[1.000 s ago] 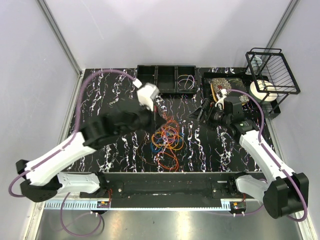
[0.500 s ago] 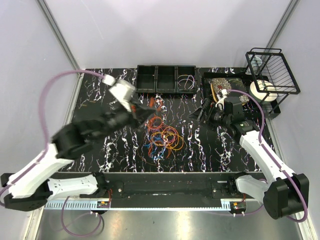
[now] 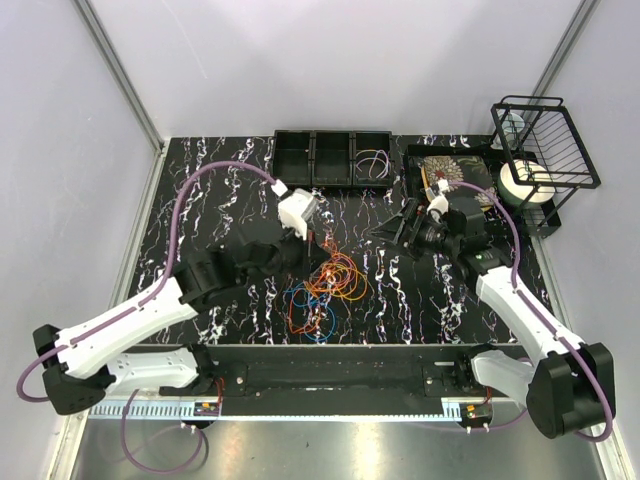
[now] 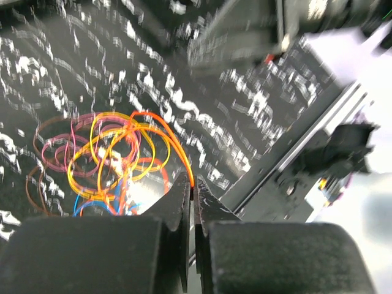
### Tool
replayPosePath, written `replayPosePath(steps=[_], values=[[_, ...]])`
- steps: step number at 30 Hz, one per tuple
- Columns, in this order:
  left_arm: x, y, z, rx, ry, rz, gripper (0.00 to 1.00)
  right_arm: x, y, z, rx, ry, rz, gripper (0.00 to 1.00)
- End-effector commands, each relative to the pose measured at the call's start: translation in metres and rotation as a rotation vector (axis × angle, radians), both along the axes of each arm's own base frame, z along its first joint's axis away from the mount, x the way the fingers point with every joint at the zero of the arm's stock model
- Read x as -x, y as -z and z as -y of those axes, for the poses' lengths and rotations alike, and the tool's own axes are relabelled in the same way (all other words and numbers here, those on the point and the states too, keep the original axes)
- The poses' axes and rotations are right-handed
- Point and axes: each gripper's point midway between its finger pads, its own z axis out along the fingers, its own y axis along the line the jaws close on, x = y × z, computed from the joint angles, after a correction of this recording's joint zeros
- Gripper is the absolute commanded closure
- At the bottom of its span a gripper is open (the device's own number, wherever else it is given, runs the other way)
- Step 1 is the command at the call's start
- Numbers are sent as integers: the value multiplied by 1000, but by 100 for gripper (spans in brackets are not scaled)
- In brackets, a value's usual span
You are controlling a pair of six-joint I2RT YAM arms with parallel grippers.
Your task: Untangle the cables
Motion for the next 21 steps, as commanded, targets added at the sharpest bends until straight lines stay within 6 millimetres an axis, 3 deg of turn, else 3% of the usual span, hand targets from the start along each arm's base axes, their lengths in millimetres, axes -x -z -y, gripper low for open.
replayPosePath(steps=[1,2,6,13,21], values=[[-4,-57,11,158,41,59,100,10,-42,-21,-172,-134,143,12],[-5,-60,12,164,42,56,100,13,-54,-24,-205,-172,198,12],[-7,-69,11,188,60,22,100,19,-68,-26,-230,-205,277,14],[-20,-94,15,234,10,-24,100,21,-81,-30,-166,-184,417,17],[-33,-93,29,255,-7,-126,100,18,-104,-33,-109,-154,598,17]])
